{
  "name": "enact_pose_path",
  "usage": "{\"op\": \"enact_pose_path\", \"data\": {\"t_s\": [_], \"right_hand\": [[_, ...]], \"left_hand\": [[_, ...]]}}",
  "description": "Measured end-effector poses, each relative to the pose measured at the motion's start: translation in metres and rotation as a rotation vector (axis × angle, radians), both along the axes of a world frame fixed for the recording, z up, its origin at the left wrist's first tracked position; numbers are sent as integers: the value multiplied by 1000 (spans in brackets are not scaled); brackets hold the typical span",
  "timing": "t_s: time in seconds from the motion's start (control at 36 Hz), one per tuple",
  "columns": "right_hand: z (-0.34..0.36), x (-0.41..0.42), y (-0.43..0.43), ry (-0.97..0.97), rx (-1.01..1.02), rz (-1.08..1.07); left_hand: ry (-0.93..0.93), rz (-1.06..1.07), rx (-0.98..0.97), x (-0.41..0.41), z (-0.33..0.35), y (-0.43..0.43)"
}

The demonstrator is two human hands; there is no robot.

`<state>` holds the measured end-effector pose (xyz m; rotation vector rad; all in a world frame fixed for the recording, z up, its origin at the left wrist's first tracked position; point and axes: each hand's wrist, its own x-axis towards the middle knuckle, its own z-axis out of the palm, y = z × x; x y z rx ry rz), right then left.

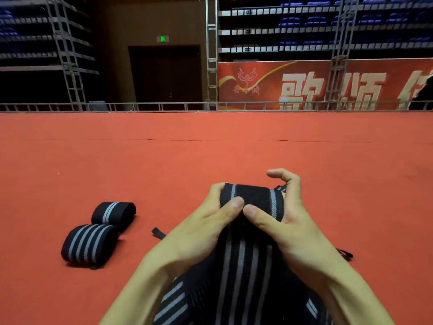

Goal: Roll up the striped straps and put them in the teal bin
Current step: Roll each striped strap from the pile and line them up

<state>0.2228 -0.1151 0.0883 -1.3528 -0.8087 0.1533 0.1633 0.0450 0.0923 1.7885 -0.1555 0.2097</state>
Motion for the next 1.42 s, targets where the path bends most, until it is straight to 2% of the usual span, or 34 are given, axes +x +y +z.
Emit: {"op": "enact_pose_path", "data": {"t_s": [0.14,0.28,0.39,0.47,0.64,0.78,0.89,1.0,1.08,1.22,1.25,1.33,1.42], "right_hand": [[-6,7,-2,61,-46,-16],[-5,6,-2,47,-38,35],[-4,5,-2,31,-36,48],[0,3,-3,68,1,63],[3,-2,-1,202,81,98],[2,0,0,289,109,161],[5,-5,2,408,125,226],[6,-6,6,433,146,134],[8,-5,2,387,167,159],[6,-1,-2,337,168,201],[5,0,-2,328,168,197],[4,1,-2,293,167,182],[4,1,-3,254,144,160]], "left_hand": [[-77,27,80,4,-2,-2],[-66,45,52,8,-7,-10],[-60,73,-49,18,-15,-4],[-45,-49,-200,17,-19,-4],[-194,-33,-206,11,-10,1],[-361,33,19,9,-4,3],[-443,61,73,11,-8,5],[-475,70,119,14,-9,-3],[-418,26,44,13,-10,-5],[-193,-123,-413,11,-9,-3],[-138,-115,-456,11,-9,-4],[10,-73,-470,12,-8,-13],[50,-61,-519,13,-11,-20]]}}
